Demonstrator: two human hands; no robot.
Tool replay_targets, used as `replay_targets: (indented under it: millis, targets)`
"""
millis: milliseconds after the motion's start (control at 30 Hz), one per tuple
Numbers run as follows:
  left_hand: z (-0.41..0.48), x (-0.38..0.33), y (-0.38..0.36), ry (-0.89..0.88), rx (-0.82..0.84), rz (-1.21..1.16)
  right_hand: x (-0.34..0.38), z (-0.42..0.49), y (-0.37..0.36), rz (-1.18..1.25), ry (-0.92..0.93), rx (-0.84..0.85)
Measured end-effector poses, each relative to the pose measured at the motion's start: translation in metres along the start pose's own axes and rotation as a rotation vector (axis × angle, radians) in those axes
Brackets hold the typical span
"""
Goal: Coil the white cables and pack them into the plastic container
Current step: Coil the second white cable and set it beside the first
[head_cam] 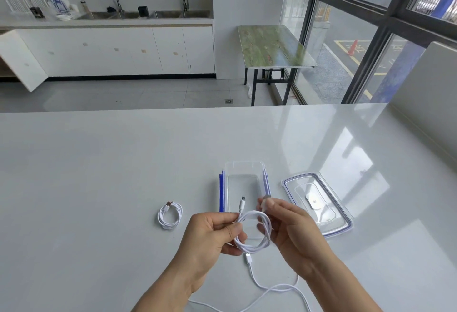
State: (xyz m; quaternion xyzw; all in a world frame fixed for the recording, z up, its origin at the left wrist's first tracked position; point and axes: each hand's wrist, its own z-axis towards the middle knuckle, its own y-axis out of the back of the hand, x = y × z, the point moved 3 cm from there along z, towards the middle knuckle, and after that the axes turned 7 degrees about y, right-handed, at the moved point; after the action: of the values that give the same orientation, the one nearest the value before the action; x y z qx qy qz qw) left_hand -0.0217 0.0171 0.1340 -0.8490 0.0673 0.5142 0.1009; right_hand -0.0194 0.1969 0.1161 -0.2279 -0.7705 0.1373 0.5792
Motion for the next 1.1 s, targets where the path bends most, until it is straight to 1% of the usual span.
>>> replay_targets:
  millis: [100, 167, 233, 433, 467, 567, 600, 800, 900, 1000, 1100]
  targets:
    - [0.002, -0.001, 0.001, 0.013, -0.011, 0.028, 0.004, -0.002, 0.002, -0.044, 0.166, -0.03]
    - [0.003, 0.0, 0.003, 0.03, -0.028, 0.049, 0.004, -0.007, 0.002, -0.155, 0.256, -0.014]
    - [0.004, 0.002, 0.003, 0.048, -0.043, 0.076, 0.004, -0.01, 0.002, -0.274, 0.296, 0.019]
    - [0.005, 0.006, -0.002, 0.069, -0.081, 0.181, 0.016, -0.009, 0.005, -0.71, 0.285, 0.188]
    - [0.006, 0.006, -0.003, 0.068, -0.083, 0.183, 0.018, -0.009, 0.006, -0.744, 0.274, 0.2]
    - [0.006, 0.004, -0.004, 0.059, -0.068, 0.203, 0.019, -0.009, 0.004, -0.743, 0.218, 0.249]
    - [0.006, 0.004, -0.005, 0.055, -0.063, 0.215, 0.017, -0.01, 0.002, -0.757, 0.225, 0.255]
    - [0.009, 0.005, -0.001, 0.031, -0.111, 0.27, 0.004, -0.016, -0.01, -1.082, 0.512, 0.166]
    - [0.009, 0.005, 0.002, 0.034, -0.112, 0.274, 0.002, -0.019, -0.009, -1.067, 0.536, 0.108]
    - [0.01, 0.006, 0.004, 0.032, -0.099, 0.313, 0.004, -0.019, -0.01, -1.02, 0.525, 0.193]
    - [0.011, 0.007, 0.004, 0.022, -0.083, 0.358, 0.007, -0.013, -0.007, -0.914, 0.375, 0.268]
